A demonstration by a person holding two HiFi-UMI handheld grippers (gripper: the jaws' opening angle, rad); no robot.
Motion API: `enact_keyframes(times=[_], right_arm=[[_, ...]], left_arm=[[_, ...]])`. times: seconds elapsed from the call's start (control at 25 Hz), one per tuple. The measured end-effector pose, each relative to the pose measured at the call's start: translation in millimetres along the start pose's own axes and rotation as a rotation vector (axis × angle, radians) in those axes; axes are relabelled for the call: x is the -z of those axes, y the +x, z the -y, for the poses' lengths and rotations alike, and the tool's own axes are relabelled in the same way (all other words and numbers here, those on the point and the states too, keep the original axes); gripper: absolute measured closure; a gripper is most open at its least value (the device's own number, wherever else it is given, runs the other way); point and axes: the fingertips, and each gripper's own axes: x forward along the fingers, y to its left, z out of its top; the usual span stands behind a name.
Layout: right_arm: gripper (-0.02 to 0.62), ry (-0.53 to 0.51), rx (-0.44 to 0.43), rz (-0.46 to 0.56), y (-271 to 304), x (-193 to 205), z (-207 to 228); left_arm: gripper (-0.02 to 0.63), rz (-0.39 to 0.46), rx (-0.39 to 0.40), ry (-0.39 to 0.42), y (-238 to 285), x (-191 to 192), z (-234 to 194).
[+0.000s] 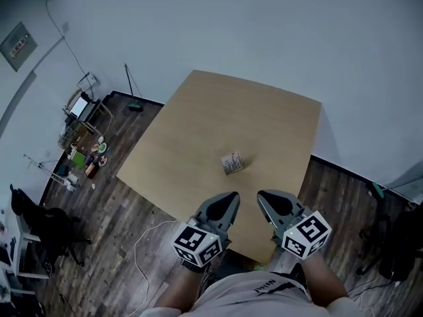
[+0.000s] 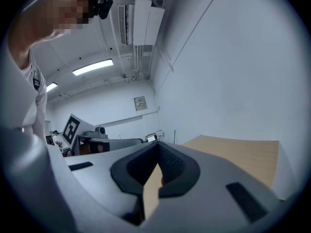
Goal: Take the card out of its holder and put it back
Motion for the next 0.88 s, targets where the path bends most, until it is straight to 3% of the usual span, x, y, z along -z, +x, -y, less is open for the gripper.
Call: enact_keyframes(times=[0.36,0.88], right_arm=[[0.583,-0.039,-0.033,0.025,-22,-19,-15],[0.583,-0.065,-0.035,0.037,-35,-21,-20]], left_arm=[[0.591,0.049,-0.072,0.004,-17,-12,24],[0.591,0.043,-0.084,0.023,-19,-9,37]])
